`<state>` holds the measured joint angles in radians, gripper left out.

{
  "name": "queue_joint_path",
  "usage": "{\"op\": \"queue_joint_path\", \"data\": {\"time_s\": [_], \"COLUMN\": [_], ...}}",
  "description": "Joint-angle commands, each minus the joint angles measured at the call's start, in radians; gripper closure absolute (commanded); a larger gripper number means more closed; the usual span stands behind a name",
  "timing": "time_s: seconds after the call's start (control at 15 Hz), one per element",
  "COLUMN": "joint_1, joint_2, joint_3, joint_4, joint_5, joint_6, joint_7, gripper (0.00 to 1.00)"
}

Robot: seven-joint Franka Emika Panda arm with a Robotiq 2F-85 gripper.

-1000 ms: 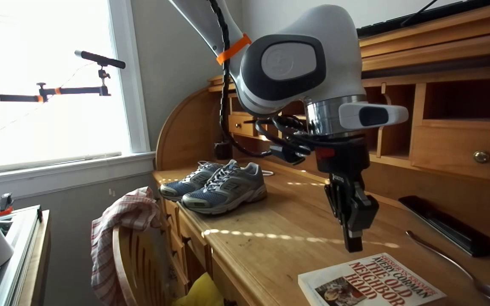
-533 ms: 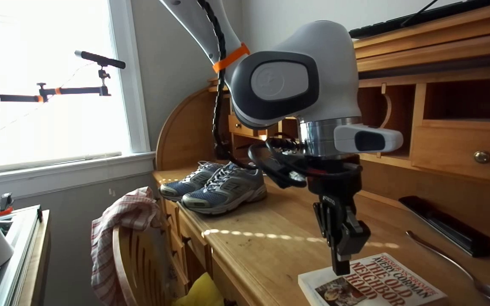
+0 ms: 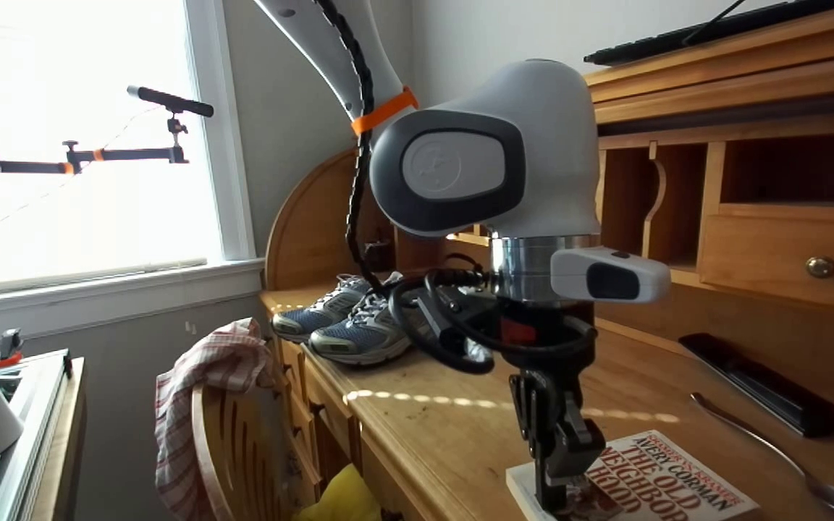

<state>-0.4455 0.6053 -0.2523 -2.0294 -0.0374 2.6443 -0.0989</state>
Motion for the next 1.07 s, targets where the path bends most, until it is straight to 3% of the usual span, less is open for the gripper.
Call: {"op": "queue_joint_path", "data": {"time_s": [0.0, 1.0], "joint_1": [-0.024, 0.005], "joint_2": [0.004, -0.023], "joint_3": [0.020, -0.007], "joint_4": [-0.014, -0.028], "joint_5": [0.043, 0.055], "joint_6": [-0.020, -0.207], "joint_7": [-0.031, 0.019], "gripper": [1.00, 1.00]}}
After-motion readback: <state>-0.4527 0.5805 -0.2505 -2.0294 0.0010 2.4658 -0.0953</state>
